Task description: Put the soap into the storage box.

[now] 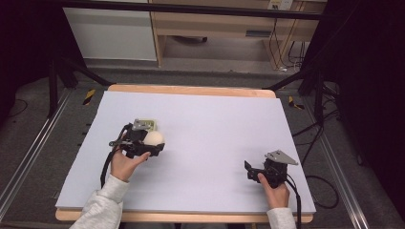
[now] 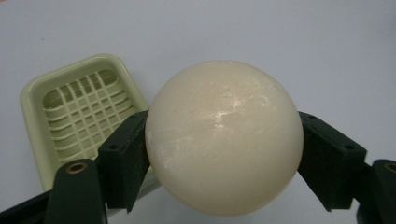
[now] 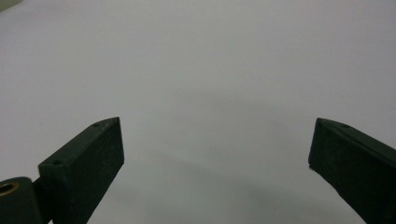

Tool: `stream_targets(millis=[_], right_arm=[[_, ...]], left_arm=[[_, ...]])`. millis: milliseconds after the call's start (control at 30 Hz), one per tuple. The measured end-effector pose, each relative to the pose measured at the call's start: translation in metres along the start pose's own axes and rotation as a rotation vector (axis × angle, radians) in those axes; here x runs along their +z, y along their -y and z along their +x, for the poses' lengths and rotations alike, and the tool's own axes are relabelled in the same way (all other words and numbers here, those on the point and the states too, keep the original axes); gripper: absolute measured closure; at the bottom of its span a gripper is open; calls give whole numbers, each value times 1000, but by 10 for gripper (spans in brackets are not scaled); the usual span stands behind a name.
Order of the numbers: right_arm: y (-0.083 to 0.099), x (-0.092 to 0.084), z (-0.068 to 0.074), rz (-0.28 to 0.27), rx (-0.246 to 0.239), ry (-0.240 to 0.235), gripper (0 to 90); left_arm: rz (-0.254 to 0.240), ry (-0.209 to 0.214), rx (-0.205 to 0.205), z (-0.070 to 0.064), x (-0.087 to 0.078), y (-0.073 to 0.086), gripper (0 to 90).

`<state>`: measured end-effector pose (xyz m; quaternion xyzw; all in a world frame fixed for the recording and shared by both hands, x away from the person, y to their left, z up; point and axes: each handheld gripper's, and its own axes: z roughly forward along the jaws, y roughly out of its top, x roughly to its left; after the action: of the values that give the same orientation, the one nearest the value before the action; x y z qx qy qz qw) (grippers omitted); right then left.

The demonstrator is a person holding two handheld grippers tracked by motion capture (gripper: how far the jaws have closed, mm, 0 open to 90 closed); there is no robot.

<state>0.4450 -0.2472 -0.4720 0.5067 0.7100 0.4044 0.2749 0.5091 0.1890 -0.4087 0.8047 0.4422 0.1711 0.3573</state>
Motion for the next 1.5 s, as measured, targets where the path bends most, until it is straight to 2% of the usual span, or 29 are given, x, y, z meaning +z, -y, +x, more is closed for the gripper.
stream_targets(millis=[600, 900, 1100, 1167, 1200, 1333, 1500], right_arm=[[0, 0, 0, 1, 3, 0, 38], [1, 2, 0, 3, -11, 7, 39], [1, 2, 0, 0, 2, 5, 39], [1, 3, 0, 6, 7, 0, 39], [2, 4, 1, 8, -13, 2, 38], [1, 3, 1, 7, 0, 2, 38], [2, 4, 1, 13, -7, 2, 38]], left_arm=[[-9, -46, -50, 30, -2, -4, 244], [-11, -62, -58, 39, -1, -9, 244], [-12, -65, -61, 44, 2, -13, 244], [-5, -68, -58, 44, 3, -13, 244], [-2, -71, -55, 45, 4, -12, 244], [1, -80, -54, 49, 6, -14, 244], [13, -93, -54, 54, 12, -14, 244]])
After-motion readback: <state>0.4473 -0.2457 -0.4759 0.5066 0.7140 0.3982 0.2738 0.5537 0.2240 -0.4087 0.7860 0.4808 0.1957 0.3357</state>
